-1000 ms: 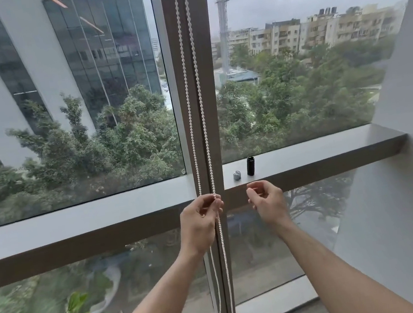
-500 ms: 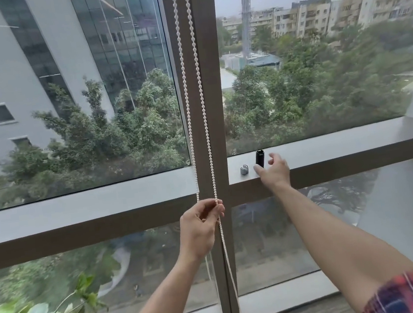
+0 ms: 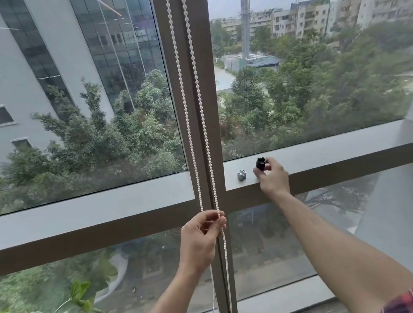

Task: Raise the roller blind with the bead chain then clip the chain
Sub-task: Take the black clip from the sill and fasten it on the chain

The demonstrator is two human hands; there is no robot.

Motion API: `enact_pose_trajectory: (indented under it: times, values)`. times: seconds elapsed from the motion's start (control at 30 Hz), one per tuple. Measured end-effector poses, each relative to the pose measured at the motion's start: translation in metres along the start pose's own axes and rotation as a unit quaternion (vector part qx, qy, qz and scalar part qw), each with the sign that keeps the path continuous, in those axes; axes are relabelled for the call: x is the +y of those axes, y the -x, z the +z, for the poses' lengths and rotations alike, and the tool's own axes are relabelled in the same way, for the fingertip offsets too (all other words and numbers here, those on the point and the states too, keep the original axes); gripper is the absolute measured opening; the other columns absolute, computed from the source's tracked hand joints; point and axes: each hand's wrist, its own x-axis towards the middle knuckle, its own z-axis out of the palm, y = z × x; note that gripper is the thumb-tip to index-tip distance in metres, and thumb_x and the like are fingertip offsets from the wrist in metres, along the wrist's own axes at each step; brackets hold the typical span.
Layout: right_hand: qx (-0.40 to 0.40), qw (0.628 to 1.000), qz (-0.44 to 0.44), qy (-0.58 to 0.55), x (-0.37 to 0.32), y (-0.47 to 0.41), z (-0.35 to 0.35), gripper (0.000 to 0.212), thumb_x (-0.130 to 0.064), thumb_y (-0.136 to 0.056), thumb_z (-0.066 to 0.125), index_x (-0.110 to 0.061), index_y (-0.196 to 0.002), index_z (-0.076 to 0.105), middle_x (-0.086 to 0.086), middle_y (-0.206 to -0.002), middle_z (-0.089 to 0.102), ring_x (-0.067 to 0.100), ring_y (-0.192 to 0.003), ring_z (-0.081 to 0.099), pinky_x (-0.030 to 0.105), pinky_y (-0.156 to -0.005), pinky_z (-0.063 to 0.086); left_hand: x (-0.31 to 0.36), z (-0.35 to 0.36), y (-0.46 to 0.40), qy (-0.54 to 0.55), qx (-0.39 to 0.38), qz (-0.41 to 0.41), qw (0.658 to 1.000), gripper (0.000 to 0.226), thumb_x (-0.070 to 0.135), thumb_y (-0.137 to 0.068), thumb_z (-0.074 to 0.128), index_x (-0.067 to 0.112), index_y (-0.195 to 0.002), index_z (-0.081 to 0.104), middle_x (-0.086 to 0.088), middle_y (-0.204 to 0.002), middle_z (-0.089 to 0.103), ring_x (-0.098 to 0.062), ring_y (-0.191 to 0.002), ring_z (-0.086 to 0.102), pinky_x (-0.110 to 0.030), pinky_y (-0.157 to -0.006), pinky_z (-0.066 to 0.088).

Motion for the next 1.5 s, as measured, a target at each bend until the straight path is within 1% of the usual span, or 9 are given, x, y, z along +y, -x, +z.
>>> enact_pose_trajectory:
  times: [0.2, 0.3, 0.5, 0.67, 0.9, 1.0, 1.23, 1.4, 1.5]
  values:
    - [-0.027, 0.995, -0.08, -0.049, 0.004, 0.058, -0.004, 0.019, -0.021, -0.09, 0.071, -0.015, -0.107, 0.065, 0.002, -0.094, 0.073, 0.014, -0.085, 0.066, 0.029, -0.076, 0.051, -0.001, 0.004, 0.003, -0.01, 0.003, 0.011, 1.0, 0.024, 0.011, -0.08, 0.078, 0.031, -0.091, 0.071, 0.001, -0.081, 0.074, -0.022, -0.077, 0.072, -0.046, -0.08, 0.059]
    - [-0.074, 0.989, -0.109, -0.071, 0.006, 0.087, 0.0, 0.019, -0.021, -0.087, 0.074, -0.017, -0.104, 0.067, -0.003, -0.089, 0.072, -0.001, -0.083, 0.065, 0.011, -0.071, 0.047, 0.002, 0.005, 0.007, -0.027, -0.001, 0.034, 0.999, 0.026, 0.016, -0.079, 0.079, 0.032, -0.085, 0.059, 0.0, -0.079, 0.074, -0.019, -0.075, 0.072, -0.041, -0.073, 0.059]
    - [-0.133, 0.98, -0.133, -0.07, 0.006, 0.124, 0.01, 0.024, -0.012, -0.085, 0.074, -0.013, -0.108, 0.068, -0.001, -0.095, 0.073, -0.001, -0.083, 0.068, 0.012, -0.074, 0.051, 0.007, 0.007, 0.018, -0.032, -0.024, 0.077, 0.996, 0.013, 0.015, -0.083, 0.075, 0.026, -0.083, 0.068, -0.004, -0.076, 0.073, -0.029, -0.068, 0.068, -0.048, -0.068, 0.057]
    - [-0.162, 0.973, -0.13, -0.102, 0.004, 0.14, 0.014, 0.024, -0.009, -0.084, 0.071, -0.019, -0.105, 0.068, -0.002, -0.09, 0.074, 0.0, -0.077, 0.069, 0.013, -0.071, 0.05, 0.012, -0.001, 0.019, -0.037, -0.019, 0.11, 0.993, 0.024, 0.006, -0.081, 0.076, 0.03, -0.088, 0.075, 0.006, -0.088, 0.075, -0.011, -0.077, 0.072, -0.027, -0.073, 0.056]
    - [-0.193, 0.958, -0.138, -0.162, -0.001, 0.158, 0.016, 0.024, -0.003, -0.086, 0.068, -0.013, -0.108, 0.069, 0.004, -0.094, 0.076, 0.009, -0.076, 0.07, 0.02, -0.071, 0.053, 0.02, -0.015, 0.017, -0.146, -0.024, 0.155, 0.977, 0.041, 0.015, -0.074, 0.081, 0.039, -0.105, 0.071, 0.033, -0.102, 0.066, -0.009, -0.094, 0.058, -0.016, -0.084, 0.045]
    - [-0.188, 0.957, -0.147, -0.165, -0.003, 0.162, 0.016, 0.024, -0.003, -0.087, 0.068, -0.012, -0.109, 0.069, 0.005, -0.094, 0.075, 0.008, -0.074, 0.069, 0.02, -0.071, 0.053, 0.022, -0.019, 0.017, -0.15, -0.04, 0.149, 0.977, 0.047, 0.016, -0.074, 0.081, 0.041, -0.112, 0.067, 0.03, -0.101, 0.065, -0.007, -0.098, 0.055, -0.012, -0.078, 0.039]
    - [-0.18, 0.955, -0.153, -0.178, -0.007, 0.168, 0.017, 0.022, -0.011, -0.089, 0.071, -0.009, -0.11, 0.068, 0.004, -0.092, 0.076, 0.014, -0.079, 0.072, 0.027, -0.073, 0.056, 0.025, -0.024, 0.019, -0.12, -0.064, 0.14, 0.981, 0.045, 0.018, -0.075, 0.079, 0.035, -0.115, 0.067, 0.015, -0.11, 0.067, -0.014, -0.098, 0.063, -0.033, -0.072, 0.051]
    - [-0.185, 0.952, -0.151, -0.19, -0.011, 0.171, 0.018, 0.022, -0.01, -0.088, 0.073, -0.007, -0.109, 0.069, 0.004, -0.094, 0.077, 0.014, -0.08, 0.073, 0.026, -0.073, 0.056, 0.025, -0.028, 0.019, -0.096, -0.073, 0.107, 0.987, 0.041, 0.036, -0.074, 0.077, 0.038, -0.113, 0.067, 0.011, -0.109, 0.07, -0.011, -0.096, 0.065, -0.039, -0.074, 0.056]
    - [-0.188, 0.951, -0.155, -0.189, -0.014, 0.172, 0.019, 0.024, -0.014, -0.086, 0.075, -0.007, -0.109, 0.07, 0.003, -0.097, 0.077, 0.011, -0.083, 0.073, 0.022, -0.073, 0.055, 0.022, -0.032, 0.018, -0.076, -0.072, 0.072, 0.992, 0.04, 0.04, -0.072, 0.079, 0.04, -0.111, 0.07, 0.002, -0.106, 0.072, -0.031, -0.087, 0.066, -0.045, -0.077, 0.057]
